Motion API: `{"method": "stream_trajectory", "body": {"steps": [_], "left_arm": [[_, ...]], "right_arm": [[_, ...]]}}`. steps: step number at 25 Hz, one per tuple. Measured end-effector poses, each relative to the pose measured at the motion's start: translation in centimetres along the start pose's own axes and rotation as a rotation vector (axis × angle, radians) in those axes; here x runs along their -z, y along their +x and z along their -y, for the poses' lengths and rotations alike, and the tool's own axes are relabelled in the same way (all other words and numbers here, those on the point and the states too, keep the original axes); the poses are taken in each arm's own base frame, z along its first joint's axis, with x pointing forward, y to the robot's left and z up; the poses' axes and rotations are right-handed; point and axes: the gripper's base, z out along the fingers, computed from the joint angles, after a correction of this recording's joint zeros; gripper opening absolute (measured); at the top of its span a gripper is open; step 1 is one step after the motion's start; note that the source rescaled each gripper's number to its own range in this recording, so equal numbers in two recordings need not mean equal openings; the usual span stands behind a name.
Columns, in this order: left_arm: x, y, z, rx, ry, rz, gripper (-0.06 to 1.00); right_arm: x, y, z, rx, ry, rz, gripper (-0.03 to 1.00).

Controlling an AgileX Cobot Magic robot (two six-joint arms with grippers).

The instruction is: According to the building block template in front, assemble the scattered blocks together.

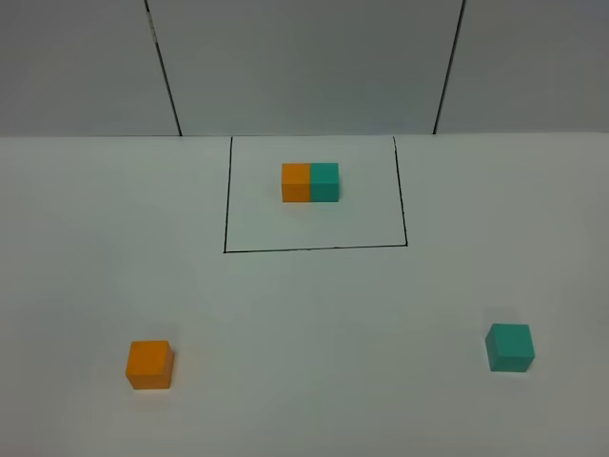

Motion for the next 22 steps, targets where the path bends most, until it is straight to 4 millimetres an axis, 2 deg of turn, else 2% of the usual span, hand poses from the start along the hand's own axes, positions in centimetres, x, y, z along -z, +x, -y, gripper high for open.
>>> {"method": "stream_trajectory", "body": {"steps": [22], "left_arm": [[0.0,0.0,0.0,0.0,0.0,0.0,0.68]], "right_arm": [[0.0,0.0,0.0,0.0,0.0,0.0,0.44]]}}
